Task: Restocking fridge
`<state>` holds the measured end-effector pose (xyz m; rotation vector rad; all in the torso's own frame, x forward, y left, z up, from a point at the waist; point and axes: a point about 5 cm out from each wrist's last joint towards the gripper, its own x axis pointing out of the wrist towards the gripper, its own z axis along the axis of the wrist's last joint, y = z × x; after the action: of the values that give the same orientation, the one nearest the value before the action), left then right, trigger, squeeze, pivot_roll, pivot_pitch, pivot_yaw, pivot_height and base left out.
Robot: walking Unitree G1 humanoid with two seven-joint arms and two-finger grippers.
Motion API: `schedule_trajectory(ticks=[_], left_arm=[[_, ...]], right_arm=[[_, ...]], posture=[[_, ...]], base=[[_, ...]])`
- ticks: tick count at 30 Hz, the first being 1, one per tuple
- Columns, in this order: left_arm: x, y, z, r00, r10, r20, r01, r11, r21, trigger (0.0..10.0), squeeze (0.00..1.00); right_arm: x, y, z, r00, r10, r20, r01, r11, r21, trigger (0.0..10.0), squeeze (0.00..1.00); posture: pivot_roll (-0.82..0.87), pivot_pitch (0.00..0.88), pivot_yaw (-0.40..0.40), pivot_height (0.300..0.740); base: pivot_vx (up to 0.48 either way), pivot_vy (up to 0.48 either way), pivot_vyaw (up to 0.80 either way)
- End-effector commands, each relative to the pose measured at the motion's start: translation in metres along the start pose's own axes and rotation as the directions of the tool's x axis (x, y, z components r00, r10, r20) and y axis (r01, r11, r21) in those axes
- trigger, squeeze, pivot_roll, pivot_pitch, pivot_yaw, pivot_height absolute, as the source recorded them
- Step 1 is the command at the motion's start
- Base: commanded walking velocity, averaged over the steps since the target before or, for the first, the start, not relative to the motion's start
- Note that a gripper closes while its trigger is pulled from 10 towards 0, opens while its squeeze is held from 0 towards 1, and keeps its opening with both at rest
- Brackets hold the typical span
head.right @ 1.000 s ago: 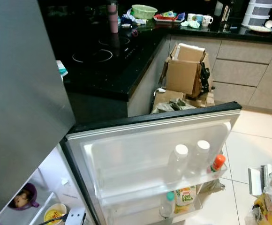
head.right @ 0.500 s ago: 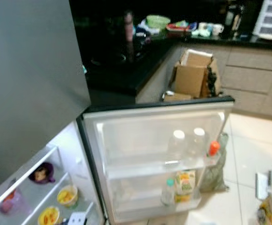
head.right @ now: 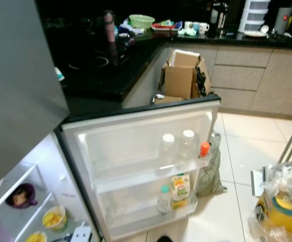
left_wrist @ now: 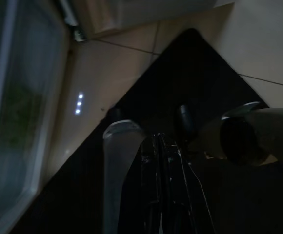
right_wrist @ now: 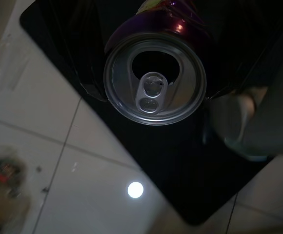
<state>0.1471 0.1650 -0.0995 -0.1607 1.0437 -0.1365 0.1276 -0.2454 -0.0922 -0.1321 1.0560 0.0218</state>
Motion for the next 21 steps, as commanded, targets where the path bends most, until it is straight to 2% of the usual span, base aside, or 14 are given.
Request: schedule_trajectory(ticks=[1, 6, 12, 21], left_arm=[[0.000, 0.001, 0.002, 1.000, 0.009, 0.002, -0.009, 1.000, 0.005, 10.0, 0.00], [0.000, 0.001, 0.002, 1.000, 0.001, 0.004, -0.001, 1.000, 0.006, 10.0, 0.00], [0.000, 0.000, 0.000, 1.000, -0.013, -0.005, 0.013, 1.000, 0.009, 10.0, 0.00], [0.000, 0.003, 0.002, 1.000, 0.006, 0.003, -0.006, 1.000, 0.002, 10.0, 0.00]], right_arm=[[0.001, 0.001, 0.004, 1.000, 0.009, 0.015, -0.009, 1.000, -0.029, 10.0, 0.00], [0.002, 0.001, 0.011, 0.999, 0.013, 0.033, -0.012, 0.999, -0.040, 10.0, 0.00], [0.003, 0.003, 0.013, 0.999, 0.021, 0.040, -0.018, 0.999, -0.051, 10.0, 0.00], [0.004, 0.005, 0.021, 0.996, 0.049, 0.072, -0.040, 0.992, -0.120, 10.0, 0.00]], posture=[[-0.15, 0.000, -0.027, 0.740], [-0.14, 0.000, -0.028, 0.740], [-0.14, 0.000, -0.029, 0.740], [-0.14, 0.000, -0.024, 0.740]], base=[[0.000, 0.000, 0.00], [0.000, 0.000, 0.00], [0.000, -0.479, 0.00], [0.000, 0.000, 0.00]])
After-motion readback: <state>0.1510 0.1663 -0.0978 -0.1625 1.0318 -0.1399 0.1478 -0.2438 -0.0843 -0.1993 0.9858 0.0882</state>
